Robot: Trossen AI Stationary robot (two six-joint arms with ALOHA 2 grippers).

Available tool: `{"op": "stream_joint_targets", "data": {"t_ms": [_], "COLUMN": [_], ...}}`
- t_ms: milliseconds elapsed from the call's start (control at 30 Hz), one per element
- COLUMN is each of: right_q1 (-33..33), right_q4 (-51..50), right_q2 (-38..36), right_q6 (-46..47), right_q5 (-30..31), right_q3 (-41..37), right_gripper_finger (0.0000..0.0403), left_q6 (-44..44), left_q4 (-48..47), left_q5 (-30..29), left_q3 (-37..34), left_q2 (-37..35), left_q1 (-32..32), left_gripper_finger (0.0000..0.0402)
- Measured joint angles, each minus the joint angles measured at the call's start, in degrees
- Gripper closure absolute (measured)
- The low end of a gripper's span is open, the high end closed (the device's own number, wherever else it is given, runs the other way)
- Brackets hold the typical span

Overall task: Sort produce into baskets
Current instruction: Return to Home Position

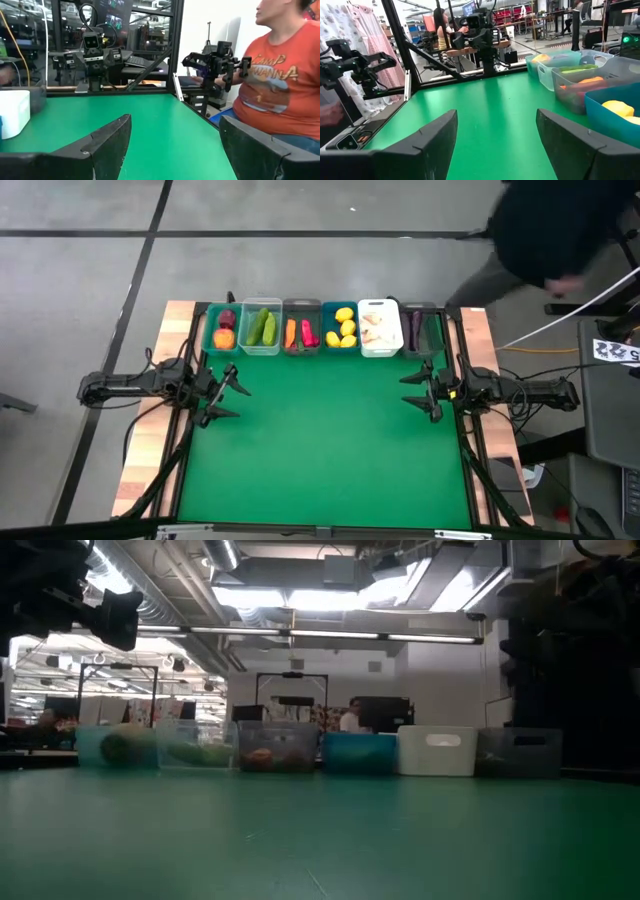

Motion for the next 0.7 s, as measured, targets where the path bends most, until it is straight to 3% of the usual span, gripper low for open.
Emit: {"op": "stream_joint_targets", "data": {"t_ms": [700], "right_q1": [0.0], "right_q4": [0.3], "right_q2": [0.7], "right_q6": [0.0], "right_q5": [0.0], "right_q3": [0.0], "right_gripper_finger": [0.0134], "left_q6": [-0.2], "left_q4": [0.0], "left_q5": [-0.1], "left_q3": [0.0], "left_q2": [0.0], "left_q1": [0.0], "left_gripper_finger": [0.0105]}}
